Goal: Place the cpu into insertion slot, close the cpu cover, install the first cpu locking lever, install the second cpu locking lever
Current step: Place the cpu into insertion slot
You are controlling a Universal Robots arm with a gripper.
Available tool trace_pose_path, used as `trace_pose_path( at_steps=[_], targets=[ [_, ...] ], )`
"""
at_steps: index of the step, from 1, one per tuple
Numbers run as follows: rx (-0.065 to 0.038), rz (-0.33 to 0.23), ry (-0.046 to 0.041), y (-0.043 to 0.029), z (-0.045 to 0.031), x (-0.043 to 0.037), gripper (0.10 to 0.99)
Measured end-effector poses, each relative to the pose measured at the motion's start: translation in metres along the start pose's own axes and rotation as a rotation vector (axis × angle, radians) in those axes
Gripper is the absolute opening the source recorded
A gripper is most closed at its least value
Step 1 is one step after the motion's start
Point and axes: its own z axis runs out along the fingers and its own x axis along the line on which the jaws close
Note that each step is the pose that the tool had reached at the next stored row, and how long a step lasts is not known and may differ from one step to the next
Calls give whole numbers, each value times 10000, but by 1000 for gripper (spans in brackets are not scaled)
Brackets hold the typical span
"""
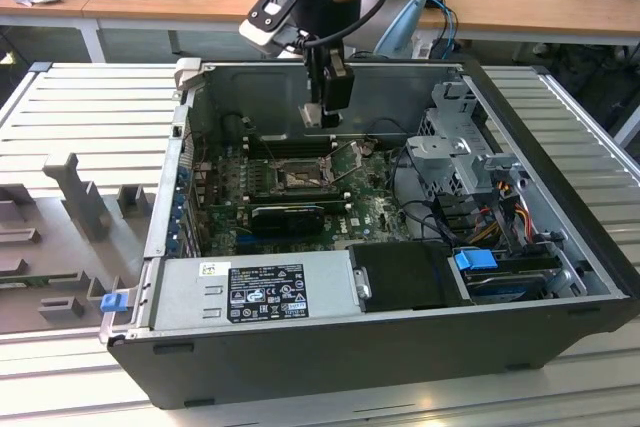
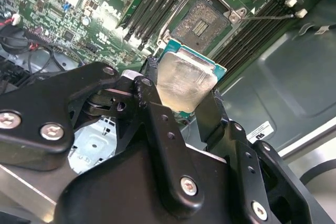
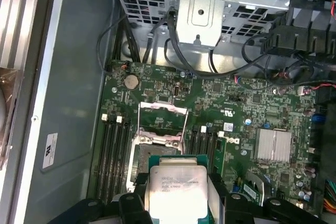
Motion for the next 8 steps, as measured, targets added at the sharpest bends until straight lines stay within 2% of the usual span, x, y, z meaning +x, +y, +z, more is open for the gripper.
trace_pose_path(
  at_steps=[2, 8],
  targets=[
    [-3, 202, -16, -3, 10, 0, 529],
    [-3, 230, -18, -6, 38, 0, 529]
  ],
)
